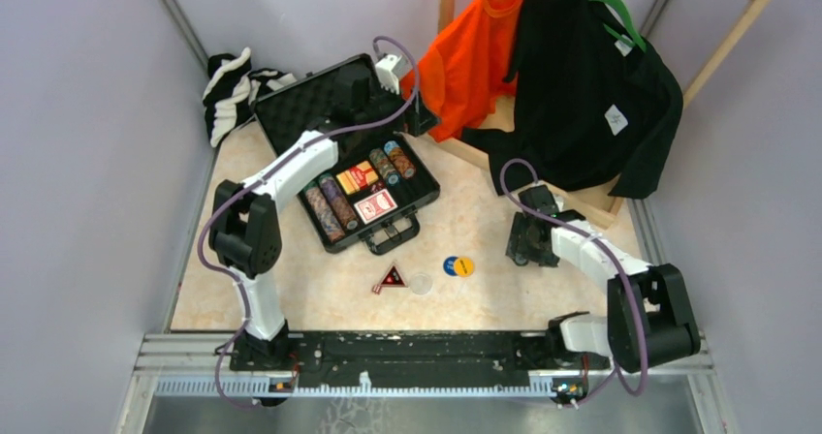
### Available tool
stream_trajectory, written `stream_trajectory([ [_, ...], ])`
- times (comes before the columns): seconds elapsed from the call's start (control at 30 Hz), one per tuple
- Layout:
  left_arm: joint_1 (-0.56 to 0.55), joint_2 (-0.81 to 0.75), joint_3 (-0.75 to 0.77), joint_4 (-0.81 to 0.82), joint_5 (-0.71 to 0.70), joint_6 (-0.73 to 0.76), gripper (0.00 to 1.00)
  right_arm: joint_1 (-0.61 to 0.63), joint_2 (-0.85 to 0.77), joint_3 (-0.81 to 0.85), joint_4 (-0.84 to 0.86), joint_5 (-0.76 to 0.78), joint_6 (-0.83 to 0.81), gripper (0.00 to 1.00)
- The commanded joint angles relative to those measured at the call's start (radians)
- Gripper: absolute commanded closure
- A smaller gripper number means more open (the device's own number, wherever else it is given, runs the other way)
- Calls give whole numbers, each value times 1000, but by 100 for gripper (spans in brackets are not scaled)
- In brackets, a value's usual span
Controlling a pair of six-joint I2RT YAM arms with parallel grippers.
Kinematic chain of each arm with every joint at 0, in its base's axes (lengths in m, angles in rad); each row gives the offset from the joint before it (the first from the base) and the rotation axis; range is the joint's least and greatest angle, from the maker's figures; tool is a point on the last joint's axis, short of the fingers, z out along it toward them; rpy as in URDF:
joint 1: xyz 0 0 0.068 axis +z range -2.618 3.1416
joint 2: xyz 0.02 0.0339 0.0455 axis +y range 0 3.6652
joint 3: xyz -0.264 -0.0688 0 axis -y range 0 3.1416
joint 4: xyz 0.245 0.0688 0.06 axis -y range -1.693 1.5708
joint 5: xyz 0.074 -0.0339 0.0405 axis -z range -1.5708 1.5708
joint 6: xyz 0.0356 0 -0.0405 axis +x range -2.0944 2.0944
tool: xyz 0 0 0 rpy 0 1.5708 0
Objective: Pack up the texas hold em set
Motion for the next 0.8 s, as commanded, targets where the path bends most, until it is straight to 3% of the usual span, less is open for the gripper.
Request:
stream_trajectory([
  [0.0, -4, -9, -28, -43, -20, 7, 0, 10, 52, 55, 41, 113, -11, 35],
  [0.33, 5, 0, -66, -3, -5, -23, 0, 33, 77, 50, 63, 118, -6, 44],
  [0.47, 6, 5, -72, 10, 0, -28, 0, 69, 82, 53, 67, 118, 4, 37],
  [0.6, 7, 11, -81, 25, 13, -38, 0, 80, 92, 50, 83, 101, 17, 37],
  [0.77, 9, 22, -75, 31, 38, -54, 0, 90, 83, 35, 74, 104, 27, 50],
])
